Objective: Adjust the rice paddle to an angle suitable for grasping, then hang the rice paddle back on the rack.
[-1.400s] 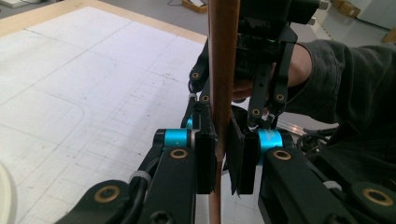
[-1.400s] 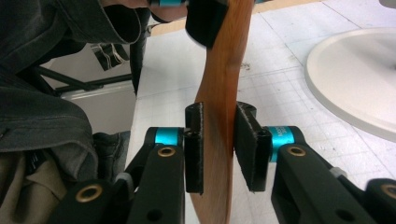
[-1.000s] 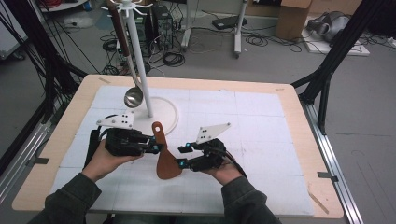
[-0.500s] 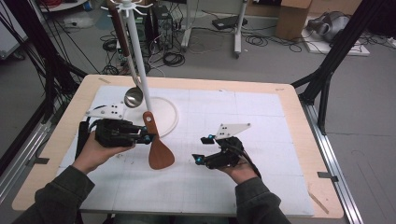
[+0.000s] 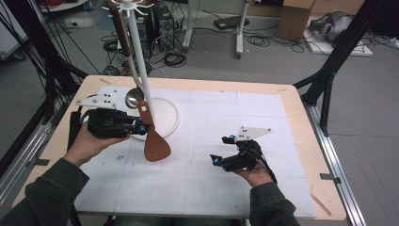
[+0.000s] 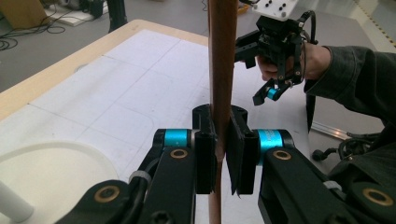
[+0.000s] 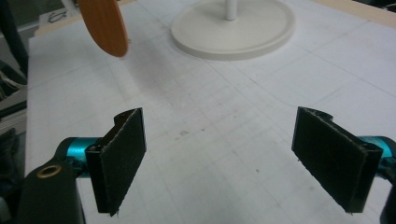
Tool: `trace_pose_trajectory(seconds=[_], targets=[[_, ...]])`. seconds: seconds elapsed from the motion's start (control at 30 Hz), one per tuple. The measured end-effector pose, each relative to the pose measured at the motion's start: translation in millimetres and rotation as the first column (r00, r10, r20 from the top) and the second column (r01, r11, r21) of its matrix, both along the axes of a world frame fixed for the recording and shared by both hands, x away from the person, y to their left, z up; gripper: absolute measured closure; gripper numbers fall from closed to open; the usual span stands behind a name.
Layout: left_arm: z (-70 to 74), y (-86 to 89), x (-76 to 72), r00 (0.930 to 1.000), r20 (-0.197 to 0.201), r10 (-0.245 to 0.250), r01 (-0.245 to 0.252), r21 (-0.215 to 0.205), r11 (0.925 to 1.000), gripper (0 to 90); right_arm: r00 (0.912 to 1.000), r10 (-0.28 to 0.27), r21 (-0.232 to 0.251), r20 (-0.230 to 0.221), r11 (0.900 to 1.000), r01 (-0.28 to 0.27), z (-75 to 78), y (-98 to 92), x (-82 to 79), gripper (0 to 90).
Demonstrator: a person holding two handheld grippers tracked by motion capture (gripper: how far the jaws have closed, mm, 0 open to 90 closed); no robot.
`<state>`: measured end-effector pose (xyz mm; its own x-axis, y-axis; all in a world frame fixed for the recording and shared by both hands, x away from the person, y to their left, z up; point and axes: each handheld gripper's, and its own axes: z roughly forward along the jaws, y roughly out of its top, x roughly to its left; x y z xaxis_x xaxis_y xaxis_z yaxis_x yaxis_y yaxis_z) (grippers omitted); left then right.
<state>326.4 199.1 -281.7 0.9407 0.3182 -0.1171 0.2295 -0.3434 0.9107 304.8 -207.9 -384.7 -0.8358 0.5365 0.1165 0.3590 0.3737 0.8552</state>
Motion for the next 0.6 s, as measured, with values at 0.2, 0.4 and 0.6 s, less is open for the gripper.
trace_pose_trajectory(seconds=[0.2,0.4,0.6], targets=[[10.9,3.2,8.0,0.9999,0.005,0.011,-0.011,0.005,0.9999,82.0,0.9985,-0.054,0.007,0.004,0.999,0.054,-0.3,-15.1,-2.7,16.7],[22.9,4.6,15.2,0.9998,0.013,0.016,-0.016,0.005,0.9999,82.0,0.9971,-0.075,0.003,0.013,0.997,0.075,-0.7,-25.0,-4.8,15.5],[31.8,9.9,19.9,0.9994,0.021,0.027,-0.028,0.009,0.9996,82.0,0.9949,-0.099,-0.001,0.017,0.995,0.099,-1.8,-34.2,-5.0,14.0]])
